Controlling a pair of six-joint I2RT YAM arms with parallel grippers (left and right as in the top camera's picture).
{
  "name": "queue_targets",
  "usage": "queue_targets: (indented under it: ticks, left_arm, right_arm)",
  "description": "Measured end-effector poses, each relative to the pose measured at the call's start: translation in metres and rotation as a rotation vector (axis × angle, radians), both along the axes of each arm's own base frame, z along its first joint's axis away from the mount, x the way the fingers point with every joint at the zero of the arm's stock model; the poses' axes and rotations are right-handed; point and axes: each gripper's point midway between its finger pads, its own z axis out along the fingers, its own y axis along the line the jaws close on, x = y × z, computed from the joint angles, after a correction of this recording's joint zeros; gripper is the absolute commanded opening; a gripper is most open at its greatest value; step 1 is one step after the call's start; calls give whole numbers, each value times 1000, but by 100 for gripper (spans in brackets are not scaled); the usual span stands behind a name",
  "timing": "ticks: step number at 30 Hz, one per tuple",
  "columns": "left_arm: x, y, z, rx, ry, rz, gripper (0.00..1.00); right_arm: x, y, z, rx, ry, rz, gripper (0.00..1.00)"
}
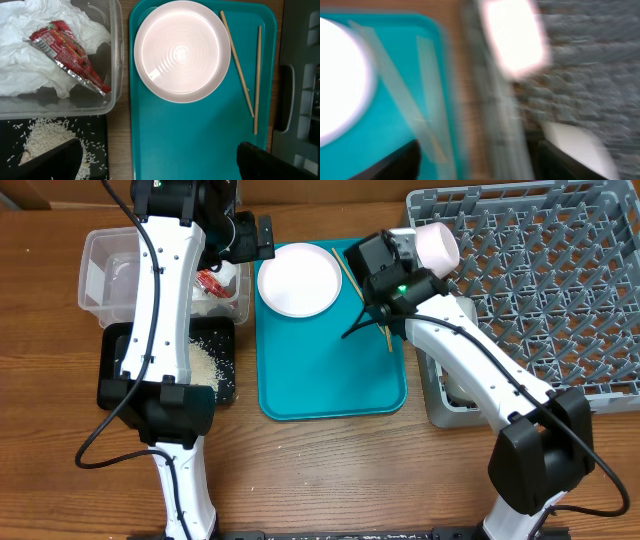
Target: Sort waste into correct bins and load items into the dishwasher
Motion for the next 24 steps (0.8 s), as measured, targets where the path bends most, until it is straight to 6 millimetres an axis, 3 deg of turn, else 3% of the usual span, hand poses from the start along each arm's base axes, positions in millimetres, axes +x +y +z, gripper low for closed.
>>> queue_targets:
  ticks: [3, 8, 17, 19, 24]
  left_arm:
    - [0, 0, 0, 0, 0, 0, 100]
    - [0, 0, 0, 0, 1, 0, 100]
    - [0, 0, 0, 0, 1, 0, 100]
    - [0, 0, 0, 0, 1, 0, 100]
    - [0, 0, 0, 0, 1, 0, 100]
  right_arm:
    - [15, 47, 4, 273, -45, 65, 65]
    - [27, 82, -9, 532, -51, 13, 62]
    - [31, 100, -114, 622, 105, -119, 47]
    - [33, 102, -122, 637, 107, -126, 45]
    - [43, 109, -117, 681, 67, -123, 43]
